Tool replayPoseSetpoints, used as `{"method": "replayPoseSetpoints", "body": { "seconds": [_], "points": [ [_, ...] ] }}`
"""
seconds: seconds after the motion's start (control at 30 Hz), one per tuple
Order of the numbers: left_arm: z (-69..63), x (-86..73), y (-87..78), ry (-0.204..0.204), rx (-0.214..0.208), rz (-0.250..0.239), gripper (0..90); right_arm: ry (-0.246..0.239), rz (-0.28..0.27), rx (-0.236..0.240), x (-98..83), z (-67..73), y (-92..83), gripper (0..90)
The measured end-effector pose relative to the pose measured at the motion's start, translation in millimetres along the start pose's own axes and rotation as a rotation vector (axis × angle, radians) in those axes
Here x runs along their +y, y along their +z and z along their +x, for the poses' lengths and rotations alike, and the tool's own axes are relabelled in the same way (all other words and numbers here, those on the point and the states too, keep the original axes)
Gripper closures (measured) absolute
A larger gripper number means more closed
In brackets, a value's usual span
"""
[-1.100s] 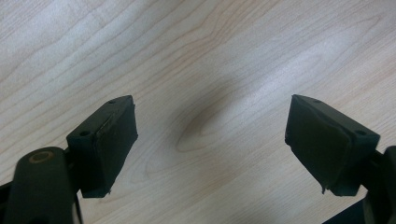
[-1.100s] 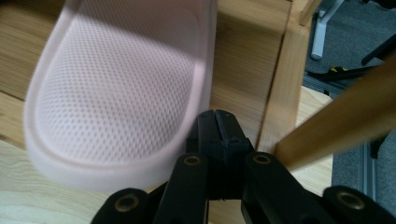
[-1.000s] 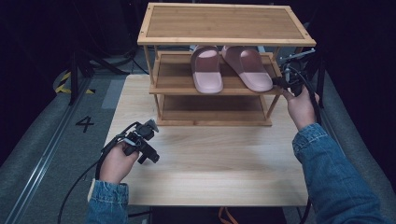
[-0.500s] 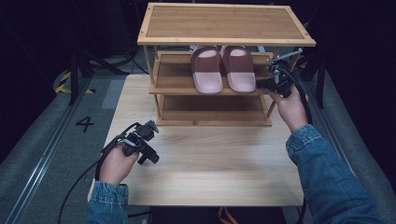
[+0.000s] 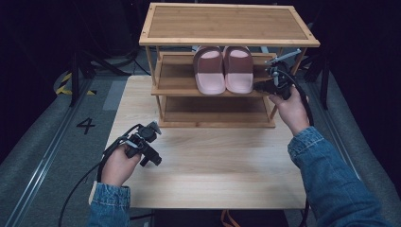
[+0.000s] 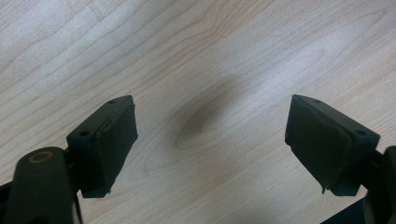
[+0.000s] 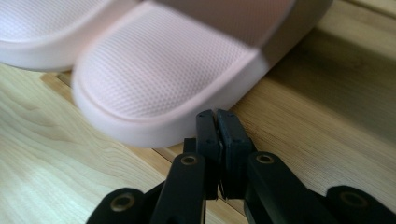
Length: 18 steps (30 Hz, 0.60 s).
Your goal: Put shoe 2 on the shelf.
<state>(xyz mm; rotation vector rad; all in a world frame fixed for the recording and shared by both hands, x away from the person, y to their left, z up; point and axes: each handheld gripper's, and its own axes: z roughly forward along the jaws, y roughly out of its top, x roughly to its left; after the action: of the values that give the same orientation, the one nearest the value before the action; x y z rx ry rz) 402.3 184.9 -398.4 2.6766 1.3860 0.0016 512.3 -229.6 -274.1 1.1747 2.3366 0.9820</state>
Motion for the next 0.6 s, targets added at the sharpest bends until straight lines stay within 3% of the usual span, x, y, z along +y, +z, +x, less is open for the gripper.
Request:
{"method": "replayPoseSetpoints", "body": {
  "seconds": [0.07,0.1,0.3,0.47,0.6],
  "points": [
    [-0.2,0.7,-0.9,-0.002,-0.001,-0.004,17.0,-0.003,-0.006,0.018,-0.4,1.6,-6.2,83.4],
    [0.0,1.4,-1.7,-0.003,0.005,-0.009,17.1,-0.029,-0.016,0.034,-1.7,3.2,-12.7,80.8],
    [1.8,2.2,-5.7,-0.006,0.007,-0.018,17.2,-0.031,-0.017,0.085,-11.9,3.9,-33.5,68.4],
    [4.3,-0.4,-7.8,-0.002,0.028,-0.022,17.3,-0.025,-0.022,0.107,-31.0,2.1,-55.7,57.8],
    [5.2,-2.5,-9.8,-0.001,0.036,-0.035,17.2,-0.012,-0.009,0.109,-57.2,-5.8,-73.7,49.6]
  ]
}}
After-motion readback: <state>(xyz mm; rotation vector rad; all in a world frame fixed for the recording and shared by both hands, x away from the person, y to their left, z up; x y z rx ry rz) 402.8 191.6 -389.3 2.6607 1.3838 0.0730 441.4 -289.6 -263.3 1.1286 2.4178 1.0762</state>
